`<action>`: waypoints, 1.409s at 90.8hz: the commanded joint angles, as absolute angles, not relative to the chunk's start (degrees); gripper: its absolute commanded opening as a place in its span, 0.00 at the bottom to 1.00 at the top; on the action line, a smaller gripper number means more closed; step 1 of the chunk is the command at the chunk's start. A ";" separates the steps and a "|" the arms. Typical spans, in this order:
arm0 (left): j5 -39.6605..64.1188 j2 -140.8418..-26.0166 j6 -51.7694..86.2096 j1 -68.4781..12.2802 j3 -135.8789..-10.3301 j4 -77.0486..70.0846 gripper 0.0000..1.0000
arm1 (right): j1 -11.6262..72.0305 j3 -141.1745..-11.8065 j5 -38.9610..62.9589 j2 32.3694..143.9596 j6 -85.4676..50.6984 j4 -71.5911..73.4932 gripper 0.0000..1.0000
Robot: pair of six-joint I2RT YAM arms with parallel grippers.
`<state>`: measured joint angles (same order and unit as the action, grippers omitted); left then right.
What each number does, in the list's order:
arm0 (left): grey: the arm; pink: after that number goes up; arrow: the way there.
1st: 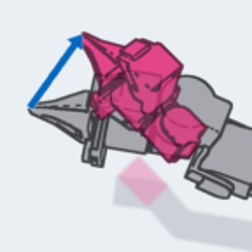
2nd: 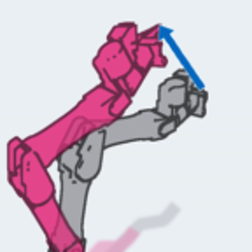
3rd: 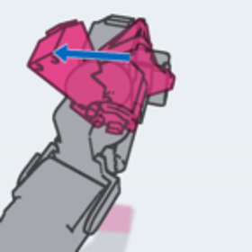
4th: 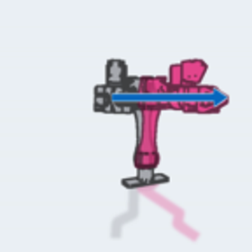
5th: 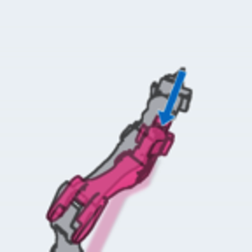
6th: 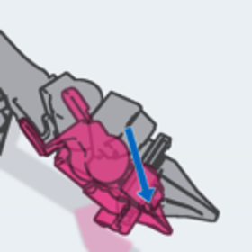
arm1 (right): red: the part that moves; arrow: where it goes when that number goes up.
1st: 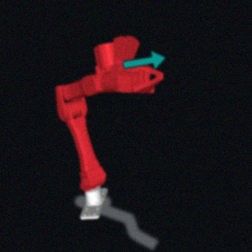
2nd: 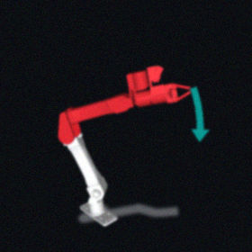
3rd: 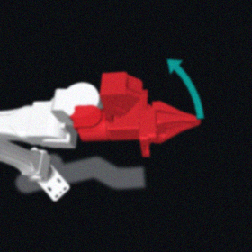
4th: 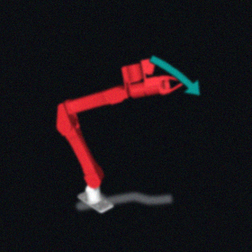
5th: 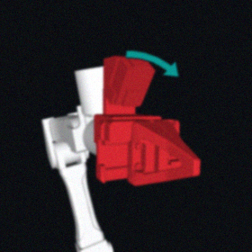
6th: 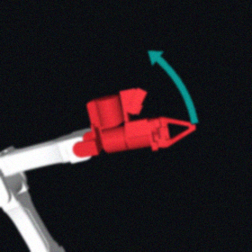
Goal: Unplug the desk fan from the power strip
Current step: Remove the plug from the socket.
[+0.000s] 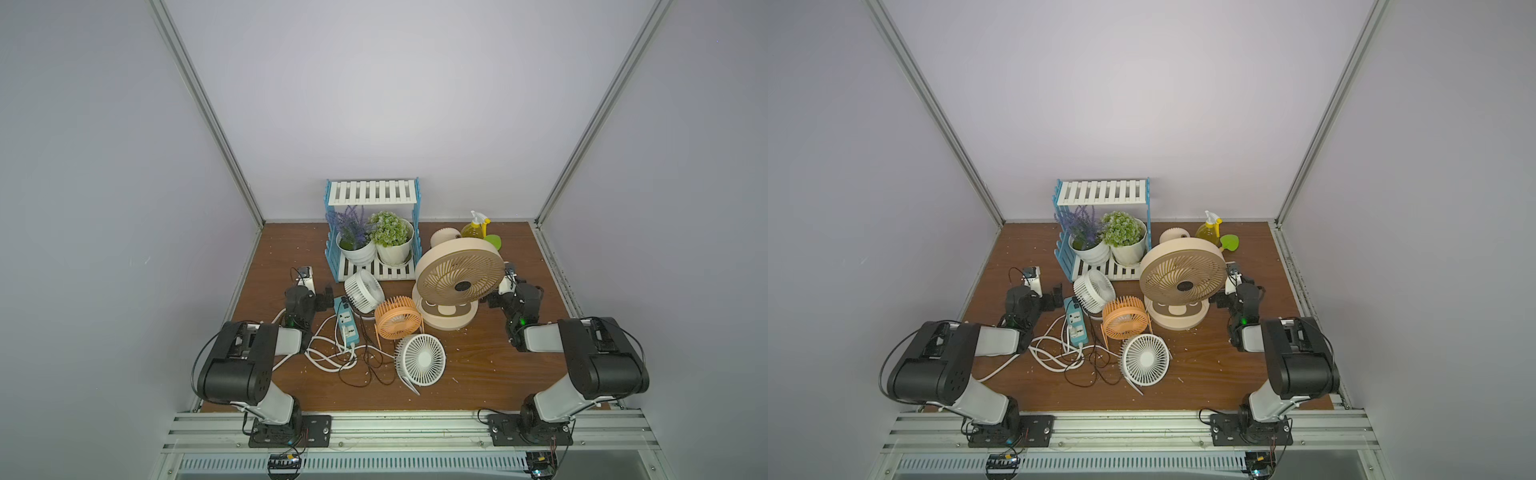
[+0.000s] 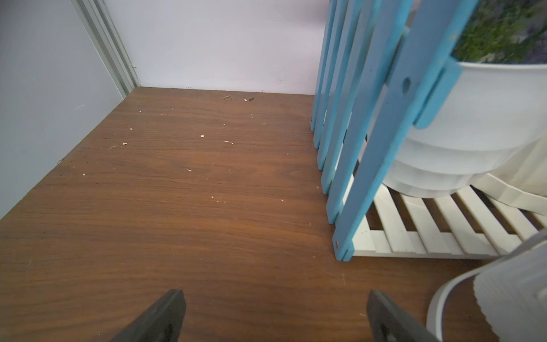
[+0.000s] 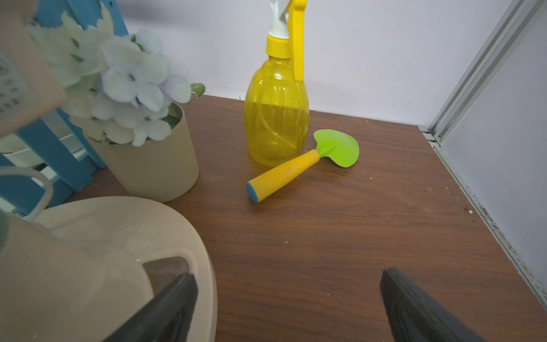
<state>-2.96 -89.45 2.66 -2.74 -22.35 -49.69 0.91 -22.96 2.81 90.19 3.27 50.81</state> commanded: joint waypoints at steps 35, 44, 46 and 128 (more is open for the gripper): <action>-2.72 -88.70 2.31 -2.37 -21.71 -49.22 0.99 | 1.40 -22.42 2.94 88.82 3.26 51.09 0.99; -3.58 -88.37 2.56 -2.29 -21.60 -49.65 0.99 | 0.77 -21.77 3.87 86.77 2.36 51.61 1.00; -4.92 -87.97 3.03 -2.29 -21.92 -49.06 0.99 | 0.65 -21.84 3.89 85.33 2.13 50.28 0.99; 3.87 -62.11 32.19 -1.76 -50.14 23.61 0.99 | 0.44 -46.97 0.63 29.65 -23.74 -20.75 1.00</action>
